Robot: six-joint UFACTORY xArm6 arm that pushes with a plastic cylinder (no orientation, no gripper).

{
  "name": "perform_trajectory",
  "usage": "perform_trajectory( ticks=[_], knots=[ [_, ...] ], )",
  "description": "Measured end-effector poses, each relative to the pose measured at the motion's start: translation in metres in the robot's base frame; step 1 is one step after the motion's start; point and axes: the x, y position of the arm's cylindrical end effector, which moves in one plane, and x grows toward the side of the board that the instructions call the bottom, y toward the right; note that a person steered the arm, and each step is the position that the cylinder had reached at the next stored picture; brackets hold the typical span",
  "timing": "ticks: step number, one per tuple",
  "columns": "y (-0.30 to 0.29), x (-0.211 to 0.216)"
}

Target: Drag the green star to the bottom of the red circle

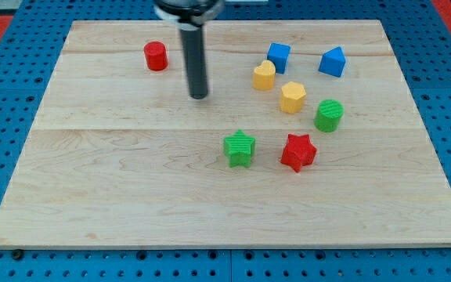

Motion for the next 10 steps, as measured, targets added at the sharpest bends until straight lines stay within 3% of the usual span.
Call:
perform_trajectory(
  ticks=[1, 2, 3, 4, 10],
  knots=[
    [0.046, 0.016],
    [0.08, 0.065],
    [0.092, 0.124],
    [0.058, 0.153],
    [-0.004, 0.031]
  ],
)
